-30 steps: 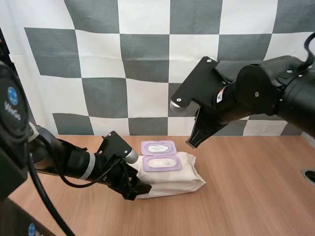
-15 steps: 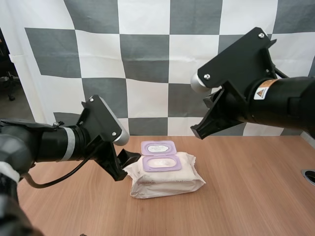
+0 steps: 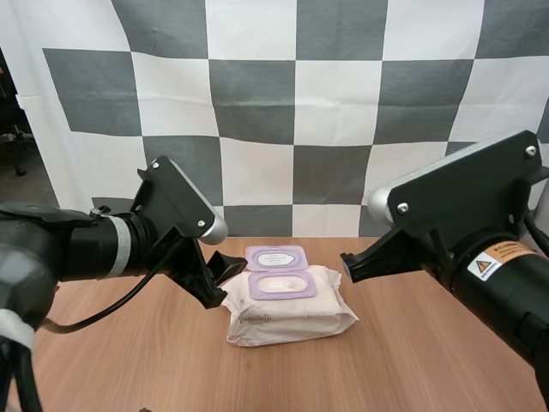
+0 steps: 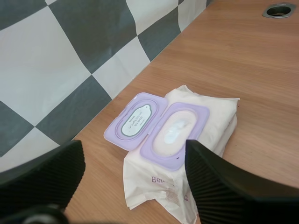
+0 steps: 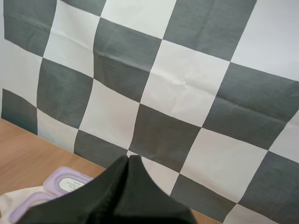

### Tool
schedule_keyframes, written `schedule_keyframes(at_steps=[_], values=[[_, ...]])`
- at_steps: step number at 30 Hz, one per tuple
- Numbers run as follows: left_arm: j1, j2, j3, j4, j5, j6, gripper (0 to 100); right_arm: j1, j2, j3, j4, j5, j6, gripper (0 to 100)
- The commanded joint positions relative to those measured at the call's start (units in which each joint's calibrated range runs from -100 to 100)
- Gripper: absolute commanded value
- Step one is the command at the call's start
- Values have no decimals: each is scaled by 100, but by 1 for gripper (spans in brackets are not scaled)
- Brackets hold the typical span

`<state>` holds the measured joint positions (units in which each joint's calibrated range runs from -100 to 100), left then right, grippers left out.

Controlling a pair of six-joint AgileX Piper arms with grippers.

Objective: Open the wet wipes lid

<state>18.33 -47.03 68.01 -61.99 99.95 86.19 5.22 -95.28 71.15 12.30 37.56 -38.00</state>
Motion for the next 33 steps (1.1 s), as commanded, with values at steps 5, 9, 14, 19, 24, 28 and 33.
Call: schedule_keyframes(at_steps=[5,9,14,19,24,28,33], values=[[-305,-140,2,-112,5,10,98,-4,-61,1,-43,-88,-4,0],[-702,-140,2,-209,5,2,98,-76,-61,26,-55,-88,-4,0],[-1220,-167,2,-437,5,-139,98,-148,-61,26,-8,-57,-4,0],[-1368,-929,-111,-762,5,-215,98,-149,-126,26,-8,-57,-4,0],[-1236,-2162,-155,-1068,5,-538,69,-191,-472,26,1,-57,-4,0],[-1173,-2730,-155,-969,5,-1045,48,-227,-472,26,-22,-57,-4,0],[-1173,-3476,-292,-885,5,-1616,28,-239,-472,26,-68,-36,-4,0]])
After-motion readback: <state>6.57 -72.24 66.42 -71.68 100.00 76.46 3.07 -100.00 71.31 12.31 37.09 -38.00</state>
